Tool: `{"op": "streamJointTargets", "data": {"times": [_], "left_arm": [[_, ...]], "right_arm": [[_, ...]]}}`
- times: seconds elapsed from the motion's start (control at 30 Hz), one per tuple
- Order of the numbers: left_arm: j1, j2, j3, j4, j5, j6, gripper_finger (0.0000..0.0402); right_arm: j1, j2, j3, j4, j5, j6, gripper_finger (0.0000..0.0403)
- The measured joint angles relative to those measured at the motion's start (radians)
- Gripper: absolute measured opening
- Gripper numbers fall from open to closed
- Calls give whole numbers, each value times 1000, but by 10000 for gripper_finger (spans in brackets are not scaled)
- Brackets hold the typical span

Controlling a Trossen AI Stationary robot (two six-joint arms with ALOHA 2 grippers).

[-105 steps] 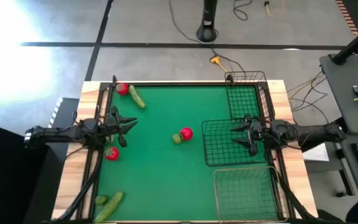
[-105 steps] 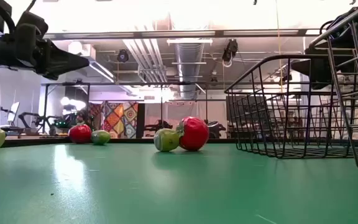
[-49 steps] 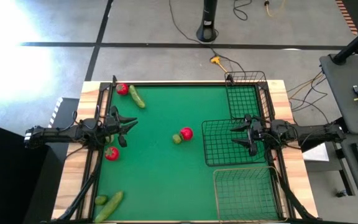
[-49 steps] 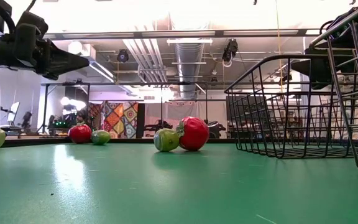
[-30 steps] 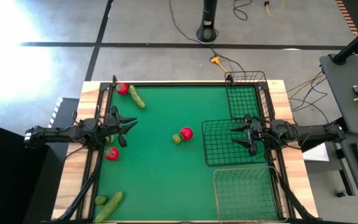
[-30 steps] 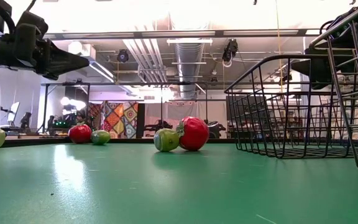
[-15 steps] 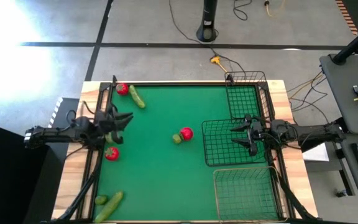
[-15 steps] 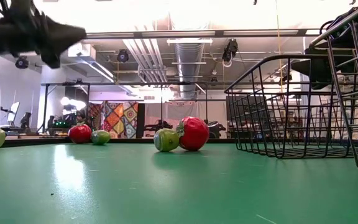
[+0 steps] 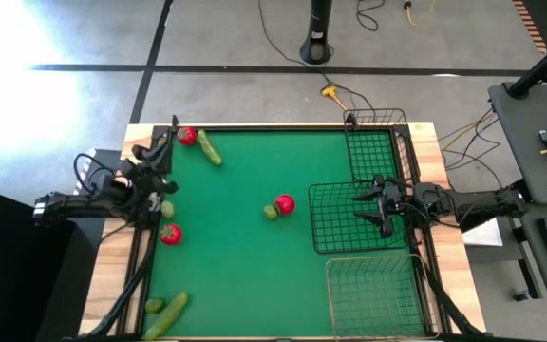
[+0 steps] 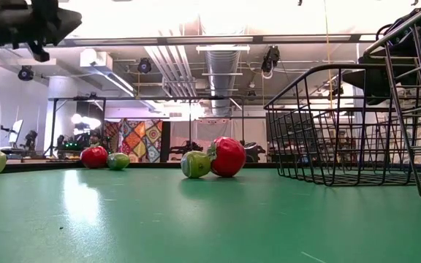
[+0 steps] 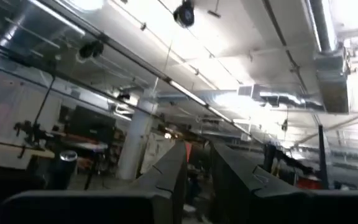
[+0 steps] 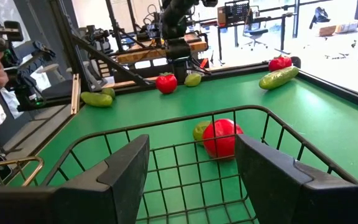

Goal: Sort produce into baskets
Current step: Put the top cucumber into the top black wire basket

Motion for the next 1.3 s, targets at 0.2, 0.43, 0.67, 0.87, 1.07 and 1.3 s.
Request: {"op": "streamJointTargets", "data": {"times": [0.2, 0.43, 0.67, 0.87, 1.07, 1.3], "left_arm": [[106, 162, 28, 74, -92, -47, 56], [318, 370, 248, -447, -284, -307, 56], [506, 638, 498, -912, -226, -536, 56], [535, 824, 632, -891, -225, -669, 56], [506, 960, 597, -619, -225, -902, 56], [476, 1099, 581, -495, -204, -960, 56]], "right_arm": [[0, 0, 0, 0, 0, 0, 228], [0, 0, 0, 0, 0, 0, 228], [0, 0, 0, 0, 0, 0, 228], [0, 0, 0, 0, 0, 0, 228], [0, 0, 0, 0, 0, 0, 228], [0, 0, 0, 0, 0, 0, 228]]}}
